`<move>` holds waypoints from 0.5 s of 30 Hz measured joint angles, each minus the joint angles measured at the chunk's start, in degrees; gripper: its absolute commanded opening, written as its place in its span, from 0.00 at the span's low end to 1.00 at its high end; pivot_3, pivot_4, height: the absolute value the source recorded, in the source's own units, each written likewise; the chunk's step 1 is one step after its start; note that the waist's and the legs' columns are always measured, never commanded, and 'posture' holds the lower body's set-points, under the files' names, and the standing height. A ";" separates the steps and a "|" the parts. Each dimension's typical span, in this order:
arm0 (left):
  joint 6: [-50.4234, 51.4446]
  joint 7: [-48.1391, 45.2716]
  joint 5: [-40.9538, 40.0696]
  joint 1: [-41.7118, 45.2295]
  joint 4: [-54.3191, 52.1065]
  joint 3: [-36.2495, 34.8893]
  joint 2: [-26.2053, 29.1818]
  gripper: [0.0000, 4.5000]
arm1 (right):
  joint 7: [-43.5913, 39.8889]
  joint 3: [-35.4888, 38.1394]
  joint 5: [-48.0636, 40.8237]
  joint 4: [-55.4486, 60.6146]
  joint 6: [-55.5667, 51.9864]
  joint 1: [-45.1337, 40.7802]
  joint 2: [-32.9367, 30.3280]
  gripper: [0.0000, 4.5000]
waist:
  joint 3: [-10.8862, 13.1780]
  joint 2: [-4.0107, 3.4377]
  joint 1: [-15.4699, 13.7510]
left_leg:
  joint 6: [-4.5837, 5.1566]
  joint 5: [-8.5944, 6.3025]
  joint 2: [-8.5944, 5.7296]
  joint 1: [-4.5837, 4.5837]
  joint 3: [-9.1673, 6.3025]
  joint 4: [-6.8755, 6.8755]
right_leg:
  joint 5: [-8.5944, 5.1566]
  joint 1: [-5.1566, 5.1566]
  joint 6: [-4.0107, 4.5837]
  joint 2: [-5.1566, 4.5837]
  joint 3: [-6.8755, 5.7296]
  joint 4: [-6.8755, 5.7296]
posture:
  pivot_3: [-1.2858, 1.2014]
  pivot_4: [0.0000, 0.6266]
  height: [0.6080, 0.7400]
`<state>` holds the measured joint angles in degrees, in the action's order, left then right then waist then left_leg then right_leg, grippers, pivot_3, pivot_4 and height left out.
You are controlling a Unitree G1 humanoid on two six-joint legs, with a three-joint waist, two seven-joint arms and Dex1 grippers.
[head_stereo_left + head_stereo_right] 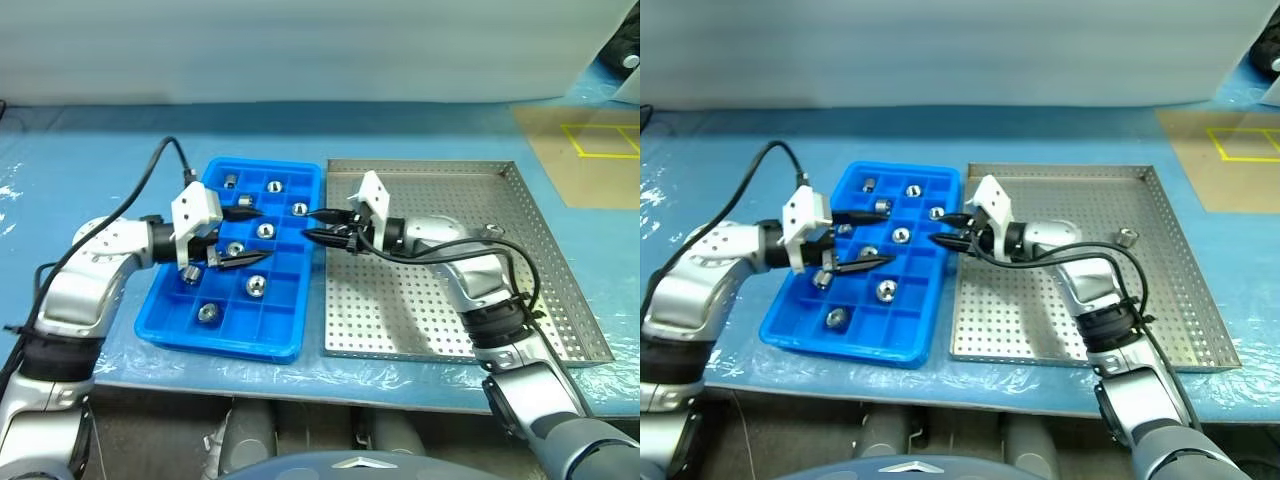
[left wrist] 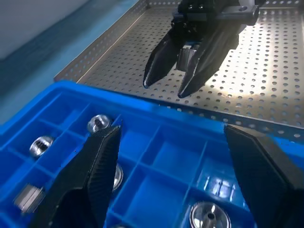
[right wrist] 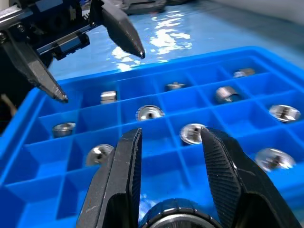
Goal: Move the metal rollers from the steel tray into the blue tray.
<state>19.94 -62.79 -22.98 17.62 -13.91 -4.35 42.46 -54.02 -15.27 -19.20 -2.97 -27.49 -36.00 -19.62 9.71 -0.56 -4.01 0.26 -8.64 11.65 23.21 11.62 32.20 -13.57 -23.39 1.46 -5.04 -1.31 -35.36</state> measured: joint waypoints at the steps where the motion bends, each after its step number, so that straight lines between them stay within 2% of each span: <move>1: 0.71 0.99 -0.38 -1.37 -1.39 -1.24 0.47 0.82 | -0.97 -0.74 0.43 -1.90 0.97 -0.59 0.86 0.35 | 0.01 0.01 -0.43 | -0.02 0.01 0.00 0.00 -0.03 0.00 | -0.01 0.00 0.01 0.00 -0.02 -0.04 | 0.59 0.24 1.00; 7: 1.88 4.86 -0.81 -6.58 -5.39 -6.73 2.30 0.82 | -2.00 -2.46 4.96 -15.61 9.01 -6.10 7.79 0.35 | 0.02 0.05 -1.70 | -0.23 0.13 0.04 -0.01 -0.09 -0.02 | -0.03 -0.11 0.04 -0.01 -0.02 -0.31 | 0.62 0.24 1.00; 15: 2.67 7.22 -1.27 -9.08 -6.81 -9.18 3.07 0.82 | -3.10 -2.19 7.71 -23.17 14.65 -8.40 10.21 0.35 | 0.02 0.08 -2.97 | -0.25 0.14 0.05 0.07 -0.11 -0.03 | -0.05 -0.19 0.08 0.00 -0.04 -0.31 | 0.62 0.24 1.00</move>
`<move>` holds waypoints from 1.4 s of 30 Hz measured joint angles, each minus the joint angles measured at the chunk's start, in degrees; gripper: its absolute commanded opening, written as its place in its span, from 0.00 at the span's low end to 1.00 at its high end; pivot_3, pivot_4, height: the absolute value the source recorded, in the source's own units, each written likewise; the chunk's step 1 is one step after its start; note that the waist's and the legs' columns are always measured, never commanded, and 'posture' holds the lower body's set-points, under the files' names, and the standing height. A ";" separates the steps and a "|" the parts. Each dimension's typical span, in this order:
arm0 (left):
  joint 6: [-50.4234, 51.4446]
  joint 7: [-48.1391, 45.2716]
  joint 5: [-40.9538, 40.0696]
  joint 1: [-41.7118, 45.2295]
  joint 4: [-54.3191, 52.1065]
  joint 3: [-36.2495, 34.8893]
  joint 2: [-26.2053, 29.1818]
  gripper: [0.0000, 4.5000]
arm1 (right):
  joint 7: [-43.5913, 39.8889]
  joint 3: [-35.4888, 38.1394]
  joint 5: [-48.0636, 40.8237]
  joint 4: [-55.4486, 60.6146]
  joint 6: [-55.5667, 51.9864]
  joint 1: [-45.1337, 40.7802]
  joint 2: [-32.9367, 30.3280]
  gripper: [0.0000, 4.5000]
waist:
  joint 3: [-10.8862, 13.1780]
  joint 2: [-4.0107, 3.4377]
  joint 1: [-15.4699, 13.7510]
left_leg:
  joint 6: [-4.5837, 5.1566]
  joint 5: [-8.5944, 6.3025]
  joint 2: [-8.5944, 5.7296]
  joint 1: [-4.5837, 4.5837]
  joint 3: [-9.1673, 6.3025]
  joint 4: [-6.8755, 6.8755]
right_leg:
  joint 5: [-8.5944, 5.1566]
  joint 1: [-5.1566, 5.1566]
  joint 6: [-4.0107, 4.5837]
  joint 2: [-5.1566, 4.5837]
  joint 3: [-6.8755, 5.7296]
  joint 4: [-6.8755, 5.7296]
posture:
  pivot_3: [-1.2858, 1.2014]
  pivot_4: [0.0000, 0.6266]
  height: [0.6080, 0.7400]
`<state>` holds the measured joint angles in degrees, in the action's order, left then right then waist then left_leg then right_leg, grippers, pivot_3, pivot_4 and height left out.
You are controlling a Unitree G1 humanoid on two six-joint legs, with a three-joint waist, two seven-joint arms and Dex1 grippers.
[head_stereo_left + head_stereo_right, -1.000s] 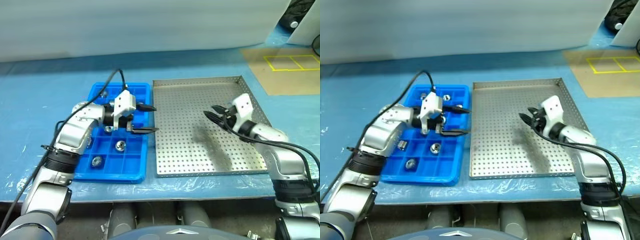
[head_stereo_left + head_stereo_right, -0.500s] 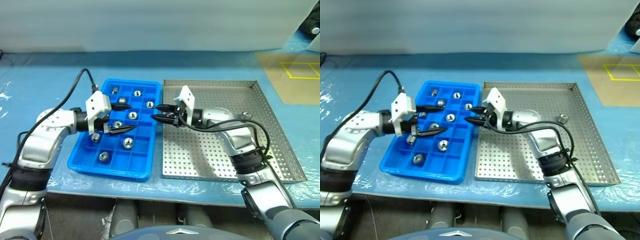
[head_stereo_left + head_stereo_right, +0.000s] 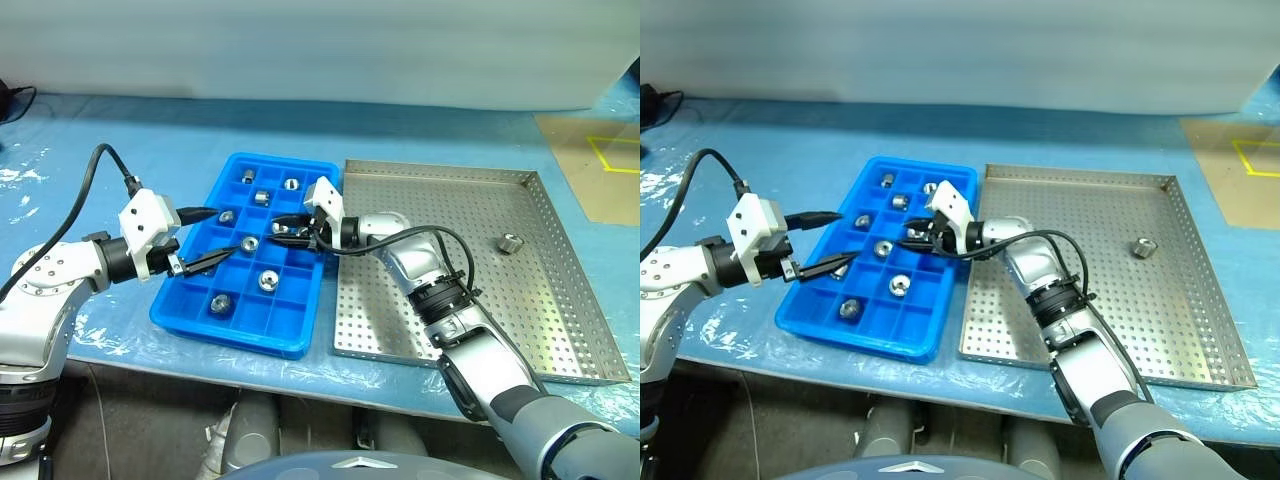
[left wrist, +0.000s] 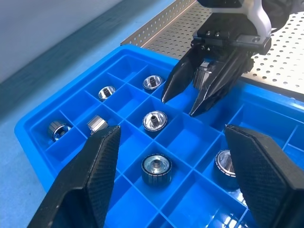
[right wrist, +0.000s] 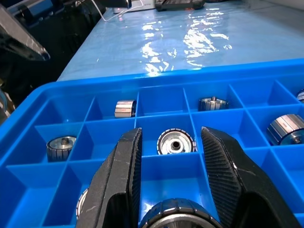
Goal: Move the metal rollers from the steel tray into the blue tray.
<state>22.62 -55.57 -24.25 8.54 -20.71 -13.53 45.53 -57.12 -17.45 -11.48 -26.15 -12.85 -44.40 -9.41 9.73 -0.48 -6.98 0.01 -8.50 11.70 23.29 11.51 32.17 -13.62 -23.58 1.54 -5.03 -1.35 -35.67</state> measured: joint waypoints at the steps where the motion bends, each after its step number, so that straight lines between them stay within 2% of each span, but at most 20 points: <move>1: 0.11 0.16 -0.09 0.00 -0.07 0.00 0.00 0.82 | -0.59 0.00 0.04 0.02 -0.01 0.00 -0.15 0.35 | 0.00 0.00 -0.05 | -0.01 0.00 0.00 0.05 0.00 0.00 | 0.00 -0.07 0.00 0.00 0.00 -0.02 | 0.62 0.24 1.00; 5: 0.24 0.77 -0.26 0.34 -0.04 0.05 0.00 0.82 | -2.37 0.00 0.06 0.27 -0.25 0.39 -0.95 0.35 | 0.00 0.00 -0.11 | -0.02 0.01 0.03 0.06 0.00 0.00 | 0.00 -0.10 0.00 0.03 0.00 -0.04 | 0.61 0.24 1.00; 7: 0.31 0.85 -0.33 1.30 0.22 0.32 -0.01 0.82 | -2.42 0.11 0.09 0.29 -0.31 1.06 -1.11 0.51 | 0.00 0.01 -0.14 | -0.03 0.02 0.03 0.06 0.00 0.00 | 0.00 -0.10 0.00 0.03 0.00 -0.05 | 0.61 0.24 1.00; 8: 0.37 0.85 -0.43 1.91 0.24 0.55 -0.01 0.82 | -2.18 0.27 0.10 0.29 -0.29 1.48 -1.00 0.55 | 0.00 0.01 -0.13 | -0.04 0.03 0.03 0.06 0.00 0.00 | 0.00 -0.11 0.00 0.03 0.01 -0.06 | 0.60 0.24 1.00; 11: 0.43 0.84 -0.74 3.23 0.22 1.94 -0.16 0.82 | -1.21 0.58 0.13 0.58 -0.40 2.07 -0.33 0.77 | -0.01 0.01 -0.06 | -0.08 0.05 0.03 0.06 0.01 0.00 | 0.00 -0.17 0.00 0.04 0.04 -0.09 | 0.60 0.24 1.00; 19: 0.35 0.32 -0.99 7.37 1.46 7.13 -2.19 0.82 | 1.75 2.70 0.57 4.60 -2.18 2.47 -2.19 0.77 | -0.02 0.04 -0.07 | -0.28 0.18 0.04 0.21 0.02 0.03 | 0.01 -0.31 0.00 0.08 0.05 -0.13 | 0.56 0.24 1.00; 26: -2.68 -2.46 -0.08 16.35 9.14 14.83 -9.46 0.82 | 9.01 14.94 -0.02 6.88 -4.06 2.63 -13.20 0.77 | -0.04 0.06 0.36 | -0.36 0.23 -0.01 0.21 0.11 0.16 | 0.03 -0.28 -0.01 0.11 0.13 -0.21 | 0.49 0.24 1.00; 35: -9.87 -8.11 3.06 25.34 22.01 20.86 -16.64 0.82 | 26.69 27.96 3.53 -4.07 2.26 6.54 -23.89 0.77 | -0.04 0.07 3.56 | -0.36 0.26 0.09 0.25 0.21 0.21 | 0.04 -0.31 0.06 0.67 0.31 -0.18 | 0.43 0.24 1.00; 42: -12.41 -10.64 4.21 26.75 25.80 21.97 -18.26 0.82 | 32.43 30.32 4.61 -8.25 5.68 10.87 -25.49 0.77 | -0.04 0.06 6.49 | -0.10 0.16 0.18 0.21 0.22 0.32 | 0.10 -0.32 0.18 0.74 0.34 -0.19 | 0.43 0.24 1.00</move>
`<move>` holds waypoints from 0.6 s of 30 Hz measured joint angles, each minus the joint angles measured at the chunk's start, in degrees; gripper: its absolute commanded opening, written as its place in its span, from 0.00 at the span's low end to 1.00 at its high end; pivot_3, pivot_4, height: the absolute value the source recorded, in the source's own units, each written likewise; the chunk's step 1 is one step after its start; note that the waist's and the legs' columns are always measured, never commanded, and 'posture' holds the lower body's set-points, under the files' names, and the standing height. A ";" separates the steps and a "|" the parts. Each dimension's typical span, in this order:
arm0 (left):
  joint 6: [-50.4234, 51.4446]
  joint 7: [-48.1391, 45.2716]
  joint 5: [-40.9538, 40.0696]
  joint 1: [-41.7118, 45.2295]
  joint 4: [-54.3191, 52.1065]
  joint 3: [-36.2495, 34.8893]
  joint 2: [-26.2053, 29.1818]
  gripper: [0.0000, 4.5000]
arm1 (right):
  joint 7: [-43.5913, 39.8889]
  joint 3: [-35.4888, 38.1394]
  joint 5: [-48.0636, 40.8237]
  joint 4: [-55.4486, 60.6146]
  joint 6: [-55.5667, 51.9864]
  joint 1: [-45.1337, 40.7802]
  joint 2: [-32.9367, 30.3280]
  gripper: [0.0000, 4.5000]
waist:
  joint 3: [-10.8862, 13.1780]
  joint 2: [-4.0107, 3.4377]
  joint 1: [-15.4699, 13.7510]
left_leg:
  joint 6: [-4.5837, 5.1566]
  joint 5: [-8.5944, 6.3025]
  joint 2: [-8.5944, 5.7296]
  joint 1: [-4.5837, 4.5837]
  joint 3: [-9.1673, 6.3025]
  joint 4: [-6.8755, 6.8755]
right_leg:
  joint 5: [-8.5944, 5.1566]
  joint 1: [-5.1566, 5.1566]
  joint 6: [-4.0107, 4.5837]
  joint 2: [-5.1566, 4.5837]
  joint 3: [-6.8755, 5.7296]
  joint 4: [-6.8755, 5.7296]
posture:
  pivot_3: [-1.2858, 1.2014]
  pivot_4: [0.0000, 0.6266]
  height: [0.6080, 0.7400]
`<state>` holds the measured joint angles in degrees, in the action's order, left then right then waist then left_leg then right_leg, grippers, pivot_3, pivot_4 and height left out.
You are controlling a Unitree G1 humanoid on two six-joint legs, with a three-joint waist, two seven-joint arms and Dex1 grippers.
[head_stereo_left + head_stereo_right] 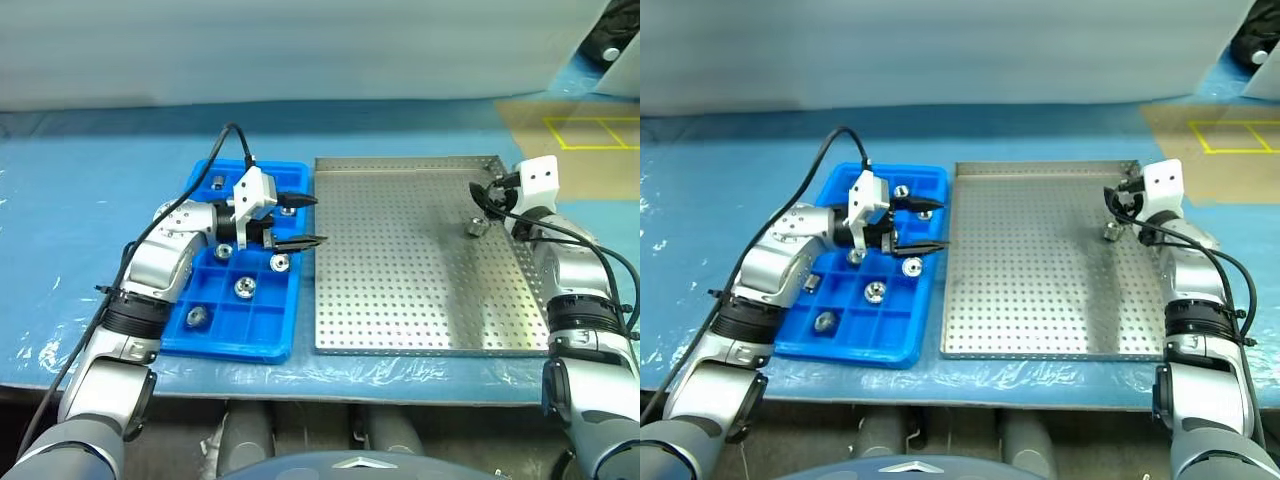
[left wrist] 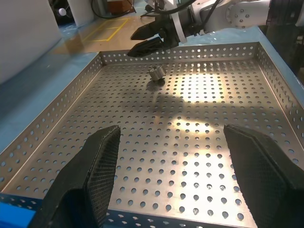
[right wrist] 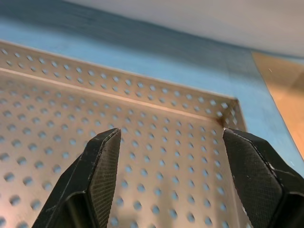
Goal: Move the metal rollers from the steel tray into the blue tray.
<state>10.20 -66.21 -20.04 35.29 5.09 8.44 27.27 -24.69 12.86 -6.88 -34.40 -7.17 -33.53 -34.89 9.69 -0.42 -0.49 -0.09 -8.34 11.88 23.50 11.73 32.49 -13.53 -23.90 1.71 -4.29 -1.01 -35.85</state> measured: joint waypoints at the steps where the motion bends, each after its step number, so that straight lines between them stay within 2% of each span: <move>1: -0.17 -0.17 0.03 0.01 0.10 0.01 -0.03 0.82 | 0.06 0.00 -0.01 0.00 0.06 0.56 0.09 0.77 | 0.00 0.00 0.02 | 0.02 -0.01 0.01 -0.01 0.01 0.02 | 0.02 0.00 0.03 0.00 0.00 0.00 | 0.43 0.24 1.00; 12: -0.78 -0.64 0.31 -1.72 0.71 -0.11 0.95 0.82 | -1.07 -0.81 -0.05 1.27 0.08 3.13 1.99 0.77 | 0.00 -0.01 -0.54 | 0.07 -0.09 0.05 0.00 0.03 0.24 | 0.08 0.05 0.12 -0.03 -0.02 -0.07 | 0.45 0.24 1.00; 18: -0.72 -0.08 0.31 -2.77 -0.44 -0.26 1.77 0.82 | -1.18 -1.32 0.43 -3.47 1.15 5.13 2.03 0.77 | 0.01 -0.02 -0.88 | 0.07 -0.10 0.05 0.03 0.03 0.23 | 0.08 0.05 0.12 -0.04 -0.04 -0.02 | 0.45 0.24 1.00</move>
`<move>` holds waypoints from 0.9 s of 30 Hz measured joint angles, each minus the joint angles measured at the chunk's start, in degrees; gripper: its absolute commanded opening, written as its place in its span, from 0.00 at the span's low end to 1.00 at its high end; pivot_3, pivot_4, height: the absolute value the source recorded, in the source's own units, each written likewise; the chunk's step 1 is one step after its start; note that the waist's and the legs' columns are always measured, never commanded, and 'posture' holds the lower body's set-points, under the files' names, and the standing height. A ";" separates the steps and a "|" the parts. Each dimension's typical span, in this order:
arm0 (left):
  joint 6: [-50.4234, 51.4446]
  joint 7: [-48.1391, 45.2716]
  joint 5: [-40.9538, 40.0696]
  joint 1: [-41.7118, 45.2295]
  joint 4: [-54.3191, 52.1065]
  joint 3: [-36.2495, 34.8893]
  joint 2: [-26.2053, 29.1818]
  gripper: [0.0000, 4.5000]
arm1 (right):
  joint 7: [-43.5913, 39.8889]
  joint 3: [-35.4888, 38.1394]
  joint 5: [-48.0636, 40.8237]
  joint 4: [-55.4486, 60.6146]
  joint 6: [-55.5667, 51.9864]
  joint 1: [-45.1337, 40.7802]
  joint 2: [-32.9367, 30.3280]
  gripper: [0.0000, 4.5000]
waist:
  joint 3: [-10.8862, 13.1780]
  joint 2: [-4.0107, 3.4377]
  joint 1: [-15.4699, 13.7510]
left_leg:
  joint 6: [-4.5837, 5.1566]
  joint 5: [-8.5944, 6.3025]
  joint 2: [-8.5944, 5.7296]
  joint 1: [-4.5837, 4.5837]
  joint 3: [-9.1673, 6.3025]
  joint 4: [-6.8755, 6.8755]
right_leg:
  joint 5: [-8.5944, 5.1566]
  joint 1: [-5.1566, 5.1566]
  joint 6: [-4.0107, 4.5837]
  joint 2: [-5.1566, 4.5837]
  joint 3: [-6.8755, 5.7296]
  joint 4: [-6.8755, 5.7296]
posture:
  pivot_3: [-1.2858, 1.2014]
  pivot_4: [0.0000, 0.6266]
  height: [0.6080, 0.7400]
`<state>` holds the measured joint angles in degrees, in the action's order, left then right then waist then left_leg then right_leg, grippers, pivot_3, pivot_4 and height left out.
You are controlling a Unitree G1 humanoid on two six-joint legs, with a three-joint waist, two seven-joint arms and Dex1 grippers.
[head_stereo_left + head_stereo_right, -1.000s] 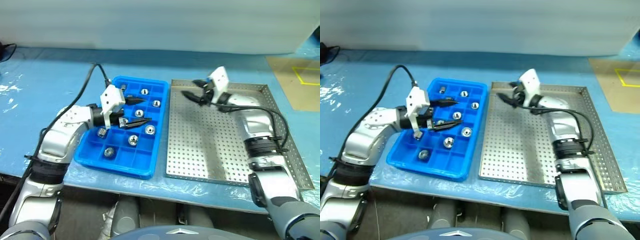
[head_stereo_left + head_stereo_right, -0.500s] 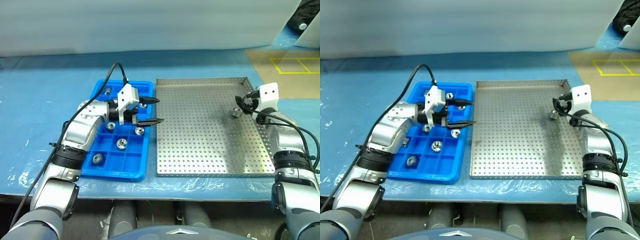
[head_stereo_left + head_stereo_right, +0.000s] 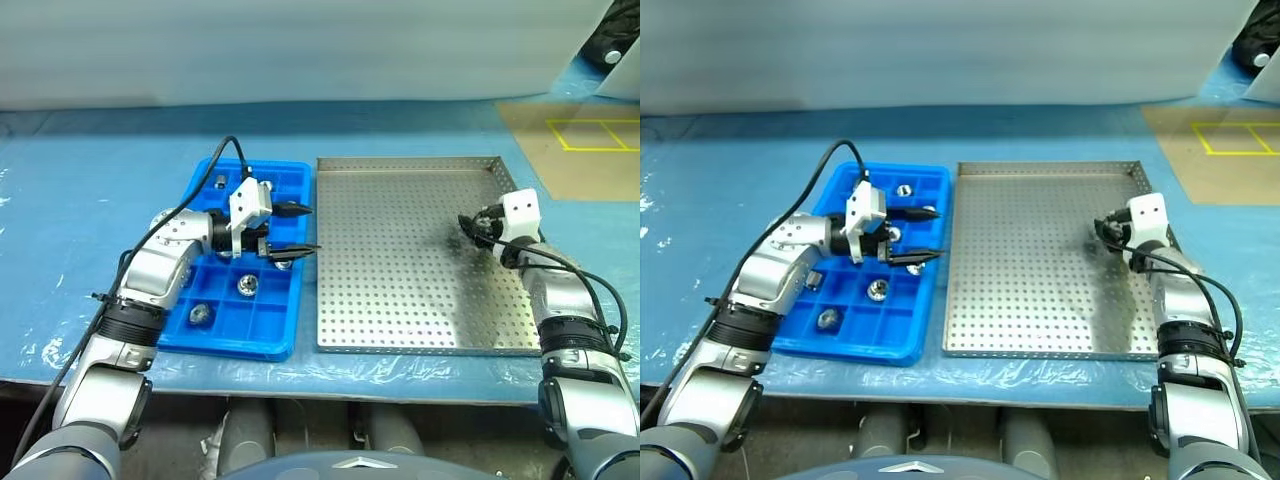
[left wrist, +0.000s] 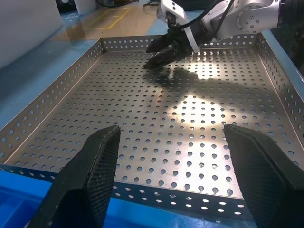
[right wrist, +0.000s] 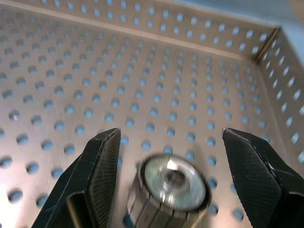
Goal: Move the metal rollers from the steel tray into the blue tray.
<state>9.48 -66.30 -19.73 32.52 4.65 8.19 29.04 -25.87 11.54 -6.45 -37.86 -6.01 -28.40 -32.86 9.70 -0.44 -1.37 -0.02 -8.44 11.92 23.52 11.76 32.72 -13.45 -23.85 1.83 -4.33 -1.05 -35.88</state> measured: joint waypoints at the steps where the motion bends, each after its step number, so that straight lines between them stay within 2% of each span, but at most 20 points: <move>1: 0.05 0.16 0.00 -0.17 -0.23 -0.04 0.16 0.82 | -0.14 -0.03 0.05 0.00 0.36 -0.01 0.00 0.77 | -0.01 -0.03 -0.03 | 0.00 0.00 -0.01 -0.01 -0.01 0.00 | 0.00 0.00 0.00 -0.01 0.01 0.00 | 0.45 0.24 1.00; 3: 0.12 0.35 -0.02 -0.38 -0.57 -0.04 0.24 0.82 | -0.38 -0.22 0.08 0.00 0.52 0.01 0.01 0.77 | 0.00 -0.03 -0.03 | 0.00 0.00 0.01 -0.03 -0.01 0.01 | 0.00 0.03 0.00 -0.01 0.00 -0.01 | 0.45 0.24 1.00; 4: 0.27 0.37 -0.02 -0.51 -0.71 -0.04 0.31 0.82 | -0.55 -0.43 0.08 0.00 0.65 0.01 0.01 0.74 | 0.00 -0.03 -0.01 | 0.00 0.00 0.01 -0.04 -0.01 0.00 | 0.00 0.03 0.00 0.00 0.00 -0.01 | 0.45 0.24 1.00; 6: 0.31 0.46 -0.01 -0.79 -0.78 -0.04 0.48 0.82 | -0.90 -0.71 0.07 0.00 0.90 0.01 0.18 0.64 | -0.01 -0.03 0.02 | -0.01 0.00 0.03 -0.06 0.00 0.00 | 0.00 0.03 0.00 0.00 0.00 -0.02 | 0.45 0.24 1.00; 9: 0.32 0.52 0.00 -0.96 -0.82 -0.04 0.79 0.82 | -1.49 -1.23 0.07 0.08 1.34 0.01 0.83 0.42 | -0.01 -0.03 0.07 | -0.01 0.00 0.04 -0.06 0.00 0.00 | 0.00 0.03 0.00 0.01 0.00 -0.02 | 0.45 0.24 1.00; 15: 0.32 0.50 -0.01 -0.97 -0.90 -0.04 1.32 0.82 | -3.24 -1.60 -0.09 1.57 1.28 0.72 0.88 0.38 | 0.00 -0.03 0.03 | -0.02 -0.01 0.04 -0.09 -0.01 -0.04 | 0.00 0.07 0.00 0.01 0.00 0.01 | 0.45 0.24 1.00; 19: 0.35 0.30 -0.11 -1.10 -0.93 -0.37 2.48 0.82 | -4.23 -3.54 0.52 7.10 -1.05 2.02 1.14 0.38 | 0.00 -0.03 0.20 | -0.02 0.00 0.05 -0.09 -0.02 -0.11 | 0.00 -0.01 0.00 0.02 0.01 0.03 | 0.45 0.24 1.00; 22: 0.80 0.28 -0.50 -1.09 -0.93 -1.73 3.52 0.82 | -6.86 -4.59 -1.17 14.03 -4.95 2.10 1.94 0.38 | 0.01 -0.05 0.27 | -0.04 0.01 0.05 -0.09 -0.03 -0.19 | 0.00 -0.06 0.00 0.02 0.02 0.03 | 0.46 0.24 1.00; 27: 4.08 -1.51 -2.91 -0.75 -0.82 -5.23 7.21 0.82 | -20.38 -12.11 -11.25 35.18 -18.59 -1.36 2.28 0.38 | 0.03 -0.07 0.19 | -0.14 0.08 0.09 -0.17 -0.07 -0.45 | -0.04 -0.13 0.06 0.06 0.02 0.06 | 0.49 0.24 1.00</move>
<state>13.57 -67.80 -22.64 31.77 3.83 2.96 36.24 -46.25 -0.57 -17.70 -2.68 -24.61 -29.76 -30.58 9.73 -0.51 -1.18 -0.16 -8.36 12.01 23.35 11.69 32.27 -13.49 -23.98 1.89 -4.28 -1.03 -35.81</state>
